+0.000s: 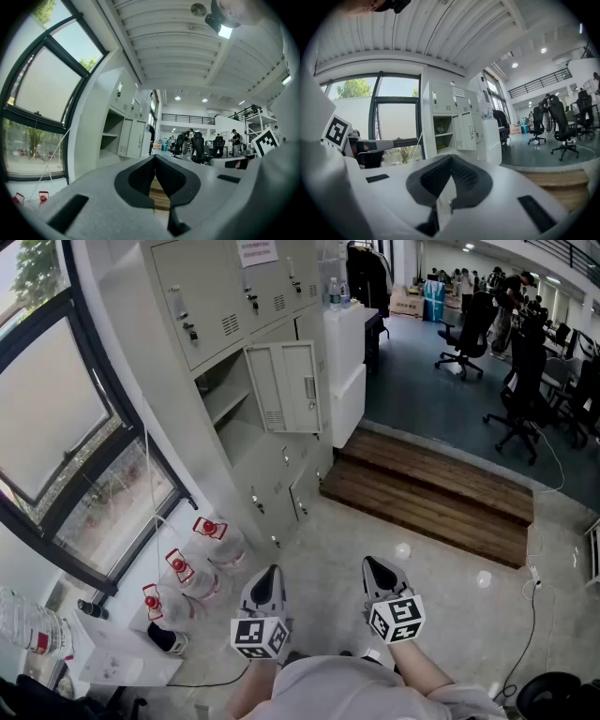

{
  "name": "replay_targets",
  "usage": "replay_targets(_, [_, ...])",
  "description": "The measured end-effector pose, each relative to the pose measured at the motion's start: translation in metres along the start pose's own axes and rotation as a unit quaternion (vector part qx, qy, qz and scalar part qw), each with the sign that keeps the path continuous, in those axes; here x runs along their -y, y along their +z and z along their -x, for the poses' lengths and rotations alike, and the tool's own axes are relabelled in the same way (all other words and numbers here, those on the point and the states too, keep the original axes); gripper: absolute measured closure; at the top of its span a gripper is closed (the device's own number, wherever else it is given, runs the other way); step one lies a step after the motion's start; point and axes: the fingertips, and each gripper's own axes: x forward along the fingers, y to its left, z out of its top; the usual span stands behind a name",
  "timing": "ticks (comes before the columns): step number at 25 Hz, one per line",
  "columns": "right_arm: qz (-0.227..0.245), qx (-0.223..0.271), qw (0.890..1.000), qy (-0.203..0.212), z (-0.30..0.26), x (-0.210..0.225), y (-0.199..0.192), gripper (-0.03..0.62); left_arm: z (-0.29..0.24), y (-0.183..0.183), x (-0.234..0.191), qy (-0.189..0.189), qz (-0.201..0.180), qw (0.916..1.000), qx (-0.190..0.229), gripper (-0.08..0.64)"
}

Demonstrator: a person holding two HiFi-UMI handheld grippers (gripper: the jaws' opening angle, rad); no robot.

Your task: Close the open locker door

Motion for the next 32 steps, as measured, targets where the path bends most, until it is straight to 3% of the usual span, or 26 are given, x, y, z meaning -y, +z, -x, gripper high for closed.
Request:
replay_targets(22, [-0.019,0.002,1.000,0.003,0.002,0.018,-0.003,0.580,-0.008,-0.006,0.006,0.015,0.005,0.9999,-0.002,0.552])
replay_targets(32, [-0.014,-0.004,1.000,0.014,-0.040,0.026,-0.001,0.580,-0.035,-0.004,-0.016,0.029,0.006,0.9996,0.003,0.552])
